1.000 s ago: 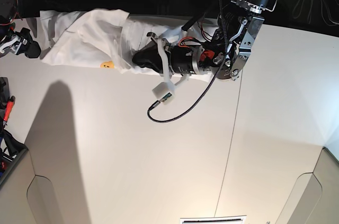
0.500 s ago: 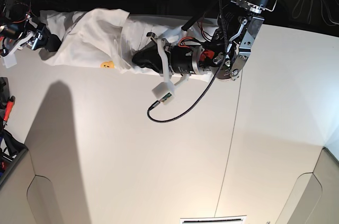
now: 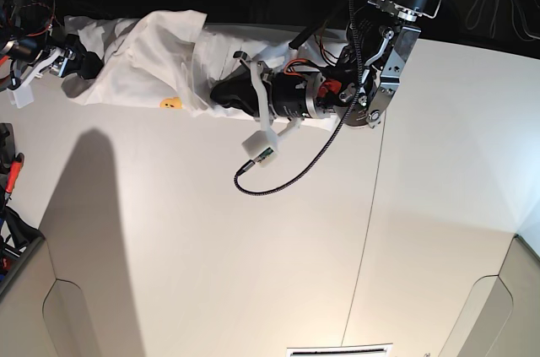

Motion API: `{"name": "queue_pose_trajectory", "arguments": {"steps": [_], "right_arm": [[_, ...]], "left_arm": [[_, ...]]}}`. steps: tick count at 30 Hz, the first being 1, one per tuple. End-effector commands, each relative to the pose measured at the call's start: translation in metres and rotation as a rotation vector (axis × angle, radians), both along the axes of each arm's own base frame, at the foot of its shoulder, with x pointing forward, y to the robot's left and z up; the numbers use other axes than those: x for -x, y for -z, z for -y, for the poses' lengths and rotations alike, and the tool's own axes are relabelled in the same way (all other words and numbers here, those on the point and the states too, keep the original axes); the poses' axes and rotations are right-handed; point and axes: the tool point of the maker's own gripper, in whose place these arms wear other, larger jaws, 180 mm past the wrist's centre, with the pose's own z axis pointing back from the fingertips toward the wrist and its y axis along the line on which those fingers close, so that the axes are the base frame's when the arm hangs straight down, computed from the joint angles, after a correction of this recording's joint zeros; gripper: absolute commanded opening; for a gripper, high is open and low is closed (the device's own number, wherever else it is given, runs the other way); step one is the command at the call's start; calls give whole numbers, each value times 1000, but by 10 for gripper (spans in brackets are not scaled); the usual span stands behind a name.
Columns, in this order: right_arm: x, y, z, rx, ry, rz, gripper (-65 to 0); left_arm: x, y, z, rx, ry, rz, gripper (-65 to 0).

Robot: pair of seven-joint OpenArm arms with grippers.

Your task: Layout the t-shirt on the table in an organized manner, then fold the t-shirt properly

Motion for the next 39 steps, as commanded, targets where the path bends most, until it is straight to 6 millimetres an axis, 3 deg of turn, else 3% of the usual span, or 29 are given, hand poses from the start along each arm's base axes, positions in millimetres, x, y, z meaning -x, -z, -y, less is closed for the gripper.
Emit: {"name": "queue_pose_trajectory", "arguments": {"steps": [1, 3, 7, 13, 14, 17, 18, 19, 28, 32, 39], "right_arm": [[-4, -6, 6, 9, -5, 9, -253], [-5, -9, 2, -20, -6, 16, -341], [-5, -10, 0, -30, -7, 17, -650], [-3, -10, 0, -31, -15, 7, -650], [-2, -10, -1, -32, -19, 2, -637], [-2, -10, 0, -30, -18, 4, -297], [-2, -10, 0, -30, -18, 5, -225], [-2, -9, 0, -26, -19, 2, -203], [0, -1, 18, 101, -23, -17, -205], [-8, -6, 28, 184, -20, 8, -205], [-20, -23, 27, 220, -44, 68, -205]], "left_arm": [[-9, -14, 6, 47, -6, 36, -650], [-10, -18, 7, 70, -12, 30, -650], [-14, -29, 11, 126, -25, 27, -650], [-18, -40, 12, 138, -17, 50, -650], [-17, -40, 12, 138, -16, 50, -650], [-17, -39, 12, 136, -15, 48, -650], [-17, -39, 11, 135, -14, 47, -650], [-17, -39, 11, 135, -14, 48, -650], [-16, -38, 11, 132, -11, 46, -650], [-16, -38, 11, 132, -12, 46, -650], [-16, -38, 11, 129, -11, 46, -650]]}}
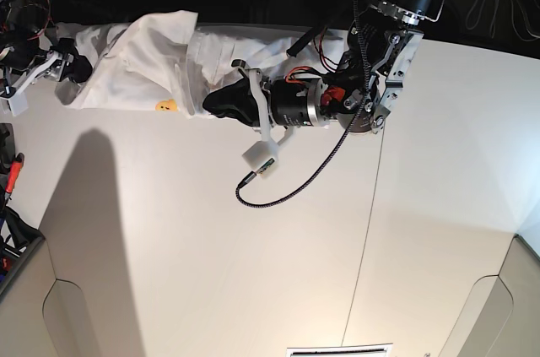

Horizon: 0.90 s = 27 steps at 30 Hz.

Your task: Layout the t-shirt on the table in an organized manner, then fold the t-shirt properly

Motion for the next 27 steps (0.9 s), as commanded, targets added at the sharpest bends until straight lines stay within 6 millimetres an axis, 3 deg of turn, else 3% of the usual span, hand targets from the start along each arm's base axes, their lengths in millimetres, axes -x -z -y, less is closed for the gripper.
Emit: {"name": "queue_pose_trajectory", "arguments": {"steps": [1, 8, 20, 24, 27], "right_arm": [[-10, -12, 7, 19, -3, 46, -205], [-18, -24, 2, 12, -15, 90, -205], [-23, -22, 19, 107, 15, 111, -205], [-21, -15, 37, 200, 48, 92, -205], [-17, -9, 39, 200, 57, 75, -205]], "left_arm": [[-9, -16, 5, 41, -2, 43, -650], [-9, -14, 4, 29, 0, 46, -650], [-9, -14, 4, 29, 1, 46, -650], [-9, -14, 4, 29, 1, 46, -650], [-9, -14, 4, 29, 1, 46, -650]]}}
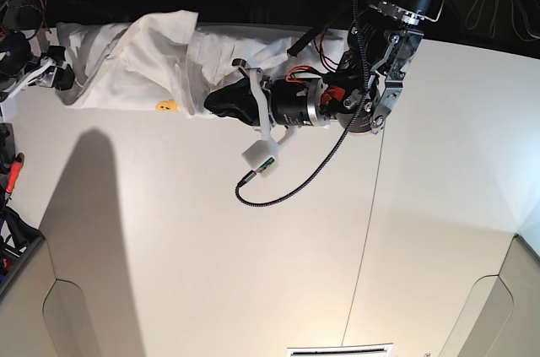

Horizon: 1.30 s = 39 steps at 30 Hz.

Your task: Layout the t-shirt on the table in an organized manner, then fold the t-shirt properly

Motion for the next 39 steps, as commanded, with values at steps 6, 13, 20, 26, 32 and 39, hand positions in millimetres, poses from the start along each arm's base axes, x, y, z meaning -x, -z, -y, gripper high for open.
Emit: {"name": "queue_pose_trajectory", "arguments": {"steps": [6, 13, 20, 26, 32, 39], "right_arm": [[-9, -4, -10, -128, 10, 73, -205], [2, 13, -15, -211, 59, 40, -205], [1, 7, -29, -303, 49, 40, -399], [1, 7, -29, -302, 50, 35, -650], [-2, 0, -31, -292, 28, 46, -650], [-20, -29, -42, -308, -28, 127, -650]], "left_arm": [[-10, -16, 5, 46, -3, 42, -650], [-10, -17, 5, 46, -3, 42, -650], [-13, -23, 5, 61, -9, 54, -650], [-29, -57, -16, 115, -52, 81, -650], [-40, -50, -85, -16, -147, 67, -650], [-17, 0, -188, -273, -315, 26, -650]]}}
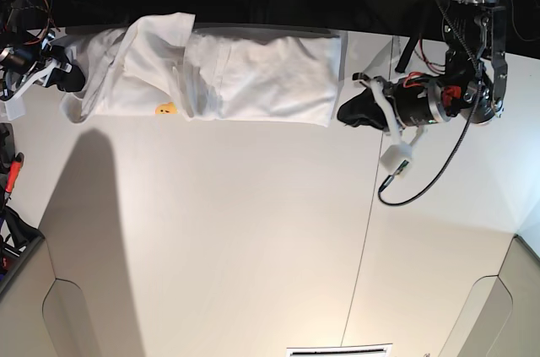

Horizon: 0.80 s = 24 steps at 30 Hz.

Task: Layout the t-shirt on the table in an organized manner, then fold the t-shirt properly
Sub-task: 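Grasp the collar end with the right gripper and fold it over the bundle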

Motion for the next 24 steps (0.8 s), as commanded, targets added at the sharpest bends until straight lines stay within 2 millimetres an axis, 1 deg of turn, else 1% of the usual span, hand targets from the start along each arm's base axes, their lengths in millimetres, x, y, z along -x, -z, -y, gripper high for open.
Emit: {"name": "queue_pose_trajectory", "arguments": {"steps": [1, 3, 5, 7, 10, 13, 17, 20, 24], "right_arm": [[-12, -17, 3, 6, -14, 60, -650], [-16, -28, -4, -9, -39, 85, -650], [-19, -38, -11, -23, -65, 109, -650], [-22, -48, -19, -33, -84, 140, -650], [-27, -60, -37, -69, -100, 191, -650], [-29, -70, -63, -140, -113, 237, -650], [-30, -84, -101, -259, -123, 294, -650], [-31, -95, -129, -332, -149, 334, -650], [-31, -108, -167, -386, -223, 368, -650]], "left_arm": [[-5, -5, -9, -9, -17, 40, -650], [5, 9, -29, -70, -82, 3, -650], [19, 24, -35, -96, -102, -44, -650], [34, 37, -33, -86, -103, -96, -650], [45, 51, -22, -63, -93, -148, -650], [47, 55, -6, -28, -80, -151, -650], [47, 55, 11, -8, -43, -148, -650], [45, 54, 17, -5, -24, -141, -650], [40, 52, 17, -7, -22, -131, -650]]}}
